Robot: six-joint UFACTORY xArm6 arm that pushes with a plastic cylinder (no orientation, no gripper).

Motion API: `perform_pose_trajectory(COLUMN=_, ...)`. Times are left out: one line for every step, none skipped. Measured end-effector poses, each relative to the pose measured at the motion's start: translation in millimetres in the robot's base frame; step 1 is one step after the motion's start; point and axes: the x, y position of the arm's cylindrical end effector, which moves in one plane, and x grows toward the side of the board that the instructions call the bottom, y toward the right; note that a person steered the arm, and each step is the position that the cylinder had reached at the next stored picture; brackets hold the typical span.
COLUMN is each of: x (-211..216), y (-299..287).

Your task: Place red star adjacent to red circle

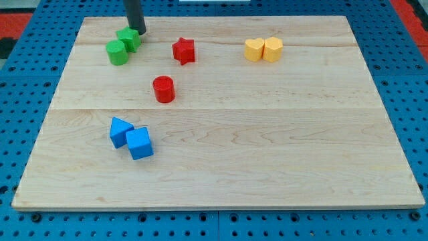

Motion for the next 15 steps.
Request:
perform_pose_trajectory(x=-5.4, y=53.9)
perform_pose_trajectory(x=15.7, y=83.0)
perform_pose_trajectory(x=41.5, y=102.0)
perform_pose_trajectory(x=74.8, y=119.1)
perform_pose_trajectory(x=102.0, y=121.1)
perform_pose_trajectory(x=101.3, y=139.0)
perform_pose_trajectory(x=97.2, y=106.9)
perform_pose_trajectory(x=91.6, y=65.7)
perform_pose_trajectory(x=108.0, y=79.9)
perform_pose_trajectory(x=128.8, y=106.8)
perform_pose_trajectory(x=134.7, y=132.3)
perform_pose_trajectory(x=126.5, y=67.2)
perform_pose_trajectory(x=128.0, y=7.2)
perform_pose_trajectory(x=145.0, y=15.3)
perform_pose_trajectory(x=154.6, y=49.6)
